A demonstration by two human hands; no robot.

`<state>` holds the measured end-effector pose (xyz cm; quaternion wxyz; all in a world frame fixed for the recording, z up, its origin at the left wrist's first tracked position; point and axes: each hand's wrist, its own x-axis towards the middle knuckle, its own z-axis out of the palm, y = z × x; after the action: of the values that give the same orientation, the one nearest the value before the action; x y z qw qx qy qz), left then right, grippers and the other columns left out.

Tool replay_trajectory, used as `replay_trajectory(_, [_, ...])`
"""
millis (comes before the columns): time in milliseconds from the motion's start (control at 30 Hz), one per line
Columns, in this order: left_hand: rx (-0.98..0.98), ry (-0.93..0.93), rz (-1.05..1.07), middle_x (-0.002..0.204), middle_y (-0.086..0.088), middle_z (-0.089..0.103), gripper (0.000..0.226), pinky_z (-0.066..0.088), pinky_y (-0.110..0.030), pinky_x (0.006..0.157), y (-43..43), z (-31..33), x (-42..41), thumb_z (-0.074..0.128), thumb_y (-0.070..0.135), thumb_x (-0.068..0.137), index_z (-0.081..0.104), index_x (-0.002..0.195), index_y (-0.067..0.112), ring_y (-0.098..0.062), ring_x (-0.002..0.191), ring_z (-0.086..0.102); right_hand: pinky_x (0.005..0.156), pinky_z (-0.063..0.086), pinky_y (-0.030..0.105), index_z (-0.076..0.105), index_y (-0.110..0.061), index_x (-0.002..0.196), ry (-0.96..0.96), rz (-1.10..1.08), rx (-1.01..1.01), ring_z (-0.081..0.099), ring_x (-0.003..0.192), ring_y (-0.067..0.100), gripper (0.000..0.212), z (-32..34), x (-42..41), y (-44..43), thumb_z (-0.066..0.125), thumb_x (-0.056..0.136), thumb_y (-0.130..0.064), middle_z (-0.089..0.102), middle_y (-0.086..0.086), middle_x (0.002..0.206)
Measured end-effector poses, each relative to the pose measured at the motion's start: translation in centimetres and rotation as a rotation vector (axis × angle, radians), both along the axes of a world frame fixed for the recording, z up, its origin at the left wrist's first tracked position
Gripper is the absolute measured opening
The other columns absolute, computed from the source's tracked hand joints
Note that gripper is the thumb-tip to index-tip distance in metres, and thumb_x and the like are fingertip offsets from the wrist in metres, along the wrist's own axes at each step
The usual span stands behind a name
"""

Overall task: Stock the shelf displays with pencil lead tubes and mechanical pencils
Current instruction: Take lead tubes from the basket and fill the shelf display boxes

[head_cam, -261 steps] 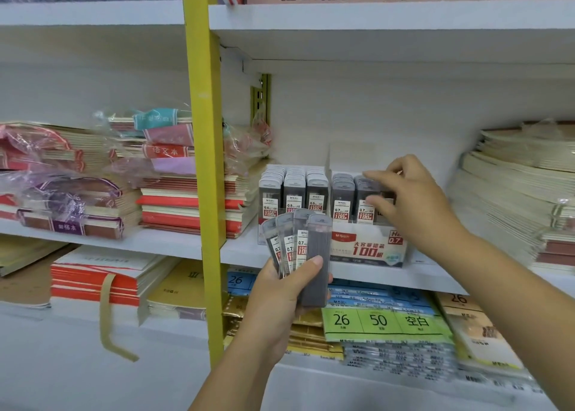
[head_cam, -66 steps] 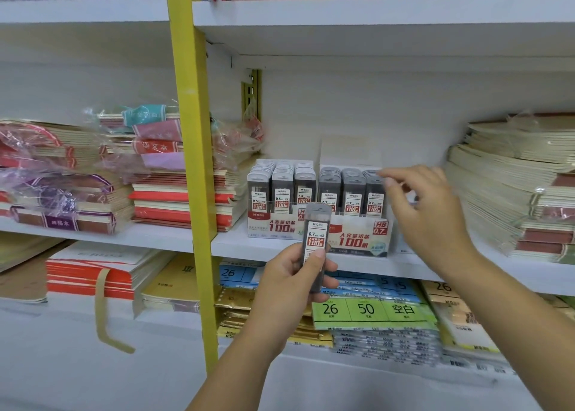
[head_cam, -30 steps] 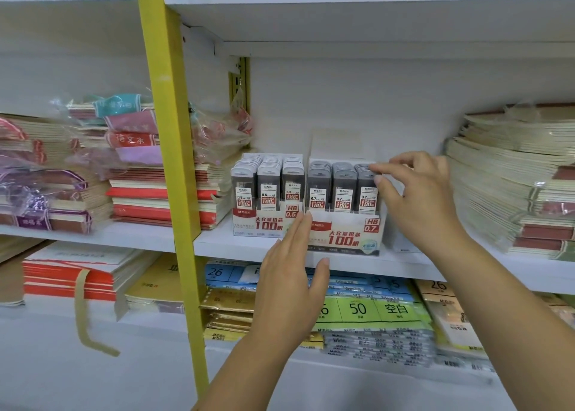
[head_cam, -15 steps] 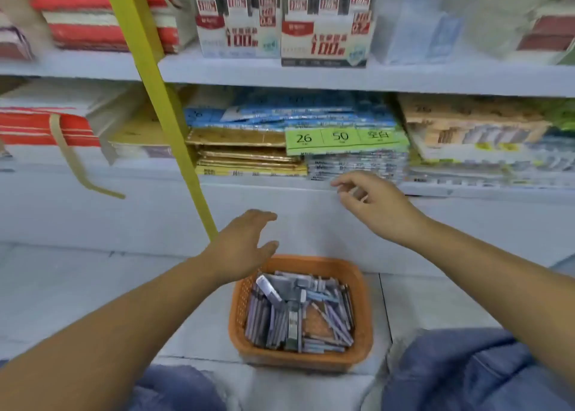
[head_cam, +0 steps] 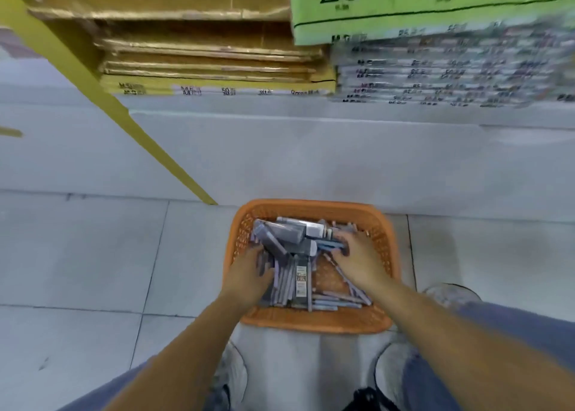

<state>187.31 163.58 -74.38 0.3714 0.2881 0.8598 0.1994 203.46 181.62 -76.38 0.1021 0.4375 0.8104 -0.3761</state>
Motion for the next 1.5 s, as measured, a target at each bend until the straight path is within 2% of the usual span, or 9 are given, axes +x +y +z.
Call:
replay_trajectory(100, [0.021, 0.039, 0.057, 0.131, -0.011, 0.056, 0.056, 0.046, -0.037, 0.1, 0.9, -1.5, -1.3, 0.069, 0.017, 0.091, 0.05, 0.143, 0.012, -0.029, 0.117, 0.055, 0.105, 0.036, 0.043, 0.051, -0.027, 0.135, -0.008, 0.067, 0.187, 0.043, 0.126, 0.031, 0.042, -1.2, -3.0, 0.3, 0.057, 0.094, -0.035, 0.05, 0.005, 0.134])
replay_trajectory(300, [0.043, 0.209, -0.248, 0.157, -0.005, 0.037, 0.076, 0.023, -0.039, 0.122, 3.3, -3.6, -3.3, 0.077, 0.019, 0.083, 0.041, 0.15, 0.018, -0.029, 0.145, 0.028, 0.092, 0.043, 0.039, 0.057, -0.022, 0.124, -0.023, -0.007, 0.088, 0.047, 0.113, 0.032, 0.039, -2.9, -5.0, 0.4, 0.067, 0.089, -0.035, 0.048, 0.012, 0.122])
replay_trajectory(467, [-0.04, 0.277, -0.357, 0.152, -0.005, 0.035, 0.075, 0.023, -0.042, 0.118, 4.5, -4.9, -4.0, 0.073, 0.022, 0.086, 0.037, 0.152, 0.024, -0.031, 0.139, 0.026, 0.085, 0.045, 0.033, 0.061, -0.01, 0.122, -0.013, -0.029, -0.138, 0.057, 0.105, 0.028, 0.037, -2.9, -4.1, 1.5, 0.07, 0.088, -0.024, 0.06, 0.012, 0.117])
replay_trajectory(700, [-0.028, 0.36, -0.356, 0.134, -0.001, 0.047, 0.055, 0.03, -0.043, 0.109, 5.3, -5.3, -3.7, 0.075, 0.039, 0.083, 0.052, 0.133, 0.032, -0.027, 0.125, 0.036, 0.082, 0.041, 0.026, 0.063, -0.013, 0.117, 0.075, -0.139, -0.096, 0.053, 0.089, 0.012, 0.029, -2.1, -0.9, 1.9, 0.068, 0.09, -0.021, 0.056, -0.008, 0.097])
replay_trajectory(867, [-0.05, 0.312, -0.365, 0.129, 0.001, 0.057, 0.039, 0.033, -0.041, 0.103, 5.0, -4.6, -3.7, 0.068, 0.039, 0.089, 0.057, 0.125, 0.027, -0.025, 0.123, 0.042, 0.065, 0.04, 0.017, 0.059, -0.019, 0.119, 0.155, -0.272, -0.18, 0.054, 0.082, -0.001, 0.029, -1.0, 0.5, 1.4, 0.066, 0.091, -0.026, 0.055, -0.016, 0.095])
replay_trajectory(1100, [0.174, -0.209, 0.087, 0.111, -0.006, 0.067, 0.022, 0.055, -0.048, 0.093, 2.9, -0.1, -2.1, 0.065, 0.026, 0.096, 0.058, 0.116, 0.022, -0.022, 0.098, 0.065, 0.069, 0.059, 0.048, 0.062, -0.032, 0.102, 0.297, -0.384, -0.384, 0.069, 0.073, 0.026, 0.021, 3.9, 1.7, 1.4, 0.069, 0.088, -0.018, 0.072, 0.004, 0.08])
replay_trajectory(1233, [0.438, -0.598, 0.389, 0.103, -0.01, 0.075, 0.02, 0.061, -0.045, 0.083, 2.0, 5.1, -1.1, 0.059, 0.018, 0.101, 0.059, 0.114, 0.032, -0.028, 0.092, 0.074, 0.055, 0.054, 0.031, 0.066, -0.02, 0.11, 0.36, -0.221, -0.523, 0.07, 0.068, 0.019, 0.027, 10.1, 1.7, 1.8, 0.073, 0.085, -0.014, 0.074, 0.007, 0.078])
replay_trajectory(1367, [0.481, -0.76, 0.355, 0.109, -0.013, 0.069, 0.022, 0.063, -0.047, 0.077, 2.1, 10.8, -1.1, 0.06, 0.014, 0.099, 0.057, 0.121, 0.018, -0.026, 0.093, 0.073, 0.056, 0.051, 0.025, 0.069, -0.019, 0.107, 0.255, 0.068, -0.463, 0.07, 0.071, 0.017, 0.024, 17.6, 1.1, 2.3, 0.073, 0.084, -0.012, 0.073, 0.004, 0.079])
replay_trajectory(1500, [0.466, -0.637, 0.117, 0.111, -0.006, 0.074, 0.026, 0.06, -0.035, 0.071, 2.3, 16.2, -0.5, 0.067, 0.026, 0.096, 0.062, 0.121, 0.023, -0.023, 0.096, 0.074, 0.057, 0.05, 0.022, 0.07, -0.023, 0.104, 0.255, 0.207, -0.347, 0.066, 0.067, 0.009, 0.024, 23.7, 0.7, 1.9, 0.073, 0.084, -0.01, 0.071, 0.002, 0.084])
